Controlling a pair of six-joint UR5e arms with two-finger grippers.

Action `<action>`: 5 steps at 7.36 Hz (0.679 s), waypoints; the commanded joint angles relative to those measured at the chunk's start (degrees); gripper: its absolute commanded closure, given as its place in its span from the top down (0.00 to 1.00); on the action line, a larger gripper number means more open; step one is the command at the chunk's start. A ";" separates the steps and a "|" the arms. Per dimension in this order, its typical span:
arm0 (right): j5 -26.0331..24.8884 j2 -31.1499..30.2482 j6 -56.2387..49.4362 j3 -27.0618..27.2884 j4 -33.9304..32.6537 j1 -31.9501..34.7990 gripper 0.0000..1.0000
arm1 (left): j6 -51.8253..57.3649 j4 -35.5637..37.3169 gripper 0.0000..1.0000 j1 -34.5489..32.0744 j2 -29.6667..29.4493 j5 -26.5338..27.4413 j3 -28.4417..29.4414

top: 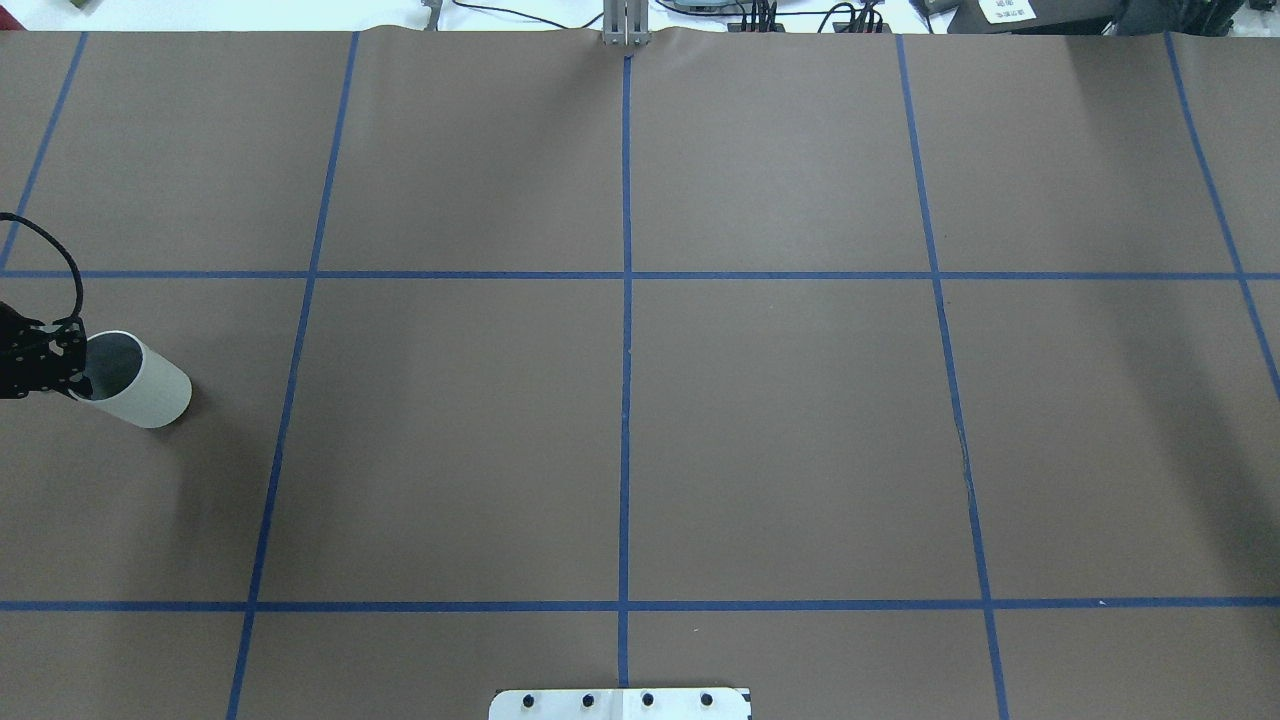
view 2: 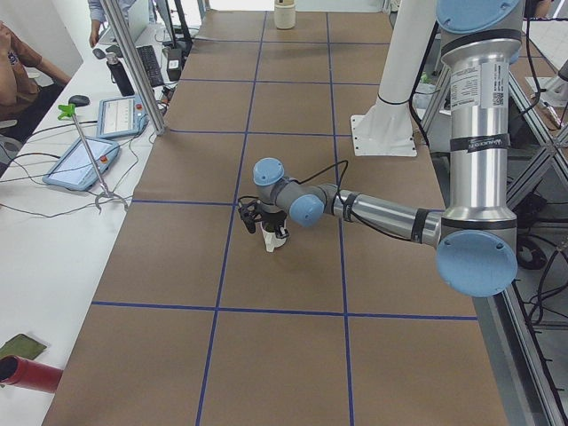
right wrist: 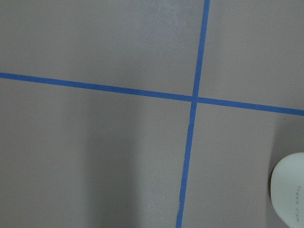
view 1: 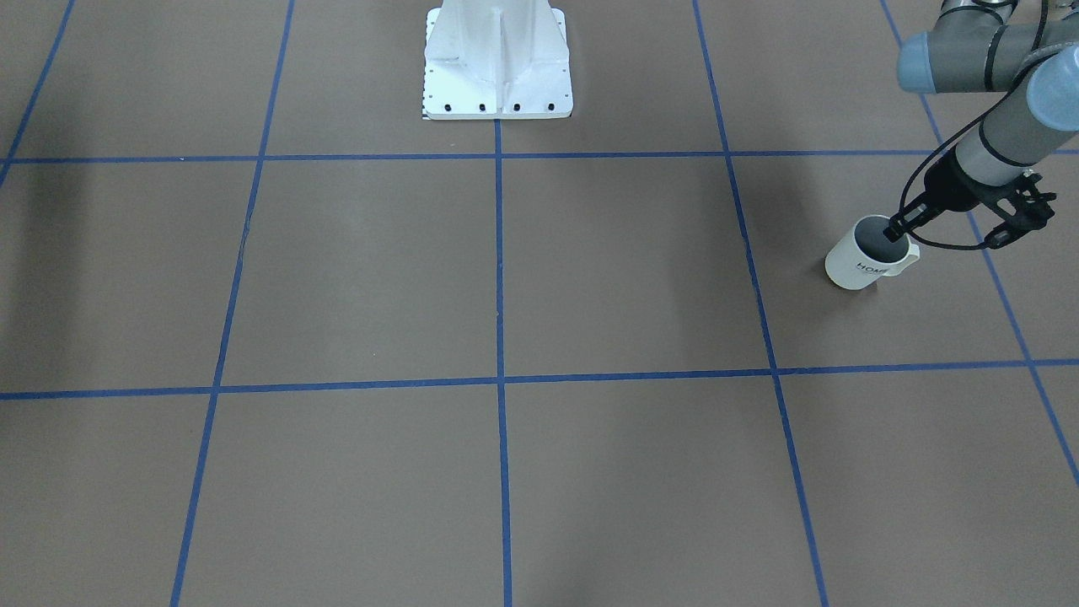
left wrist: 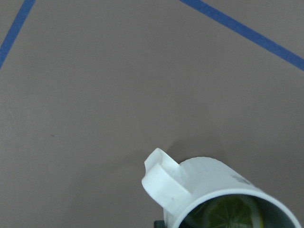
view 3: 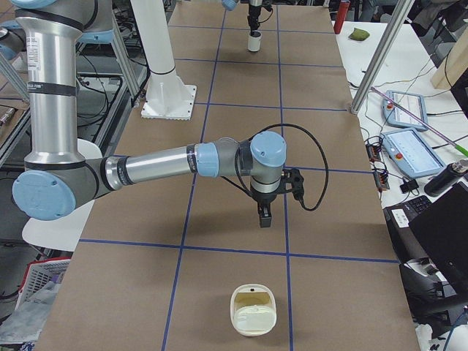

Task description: Left arm hands cup to right arm to dump lemon

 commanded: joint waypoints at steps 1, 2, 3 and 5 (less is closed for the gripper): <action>1.59 -0.17 -0.09 0.37 0.19 0.00 1.00 | 0.12 0.09 0.00 -0.44 -0.12 -2.37 -1.35; 1.60 -0.09 0.09 0.63 0.19 0.00 1.00 | 0.12 0.18 0.00 -1.66 -0.29 -2.29 -1.62; 1.77 -0.35 -0.08 0.72 0.19 0.00 1.00 | 0.47 0.70 0.00 -2.98 -0.47 -2.29 -1.71; 1.77 0.00 0.00 1.16 0.19 -0.09 1.00 | 0.65 5.59 0.00 -5.35 -5.01 -2.37 -1.88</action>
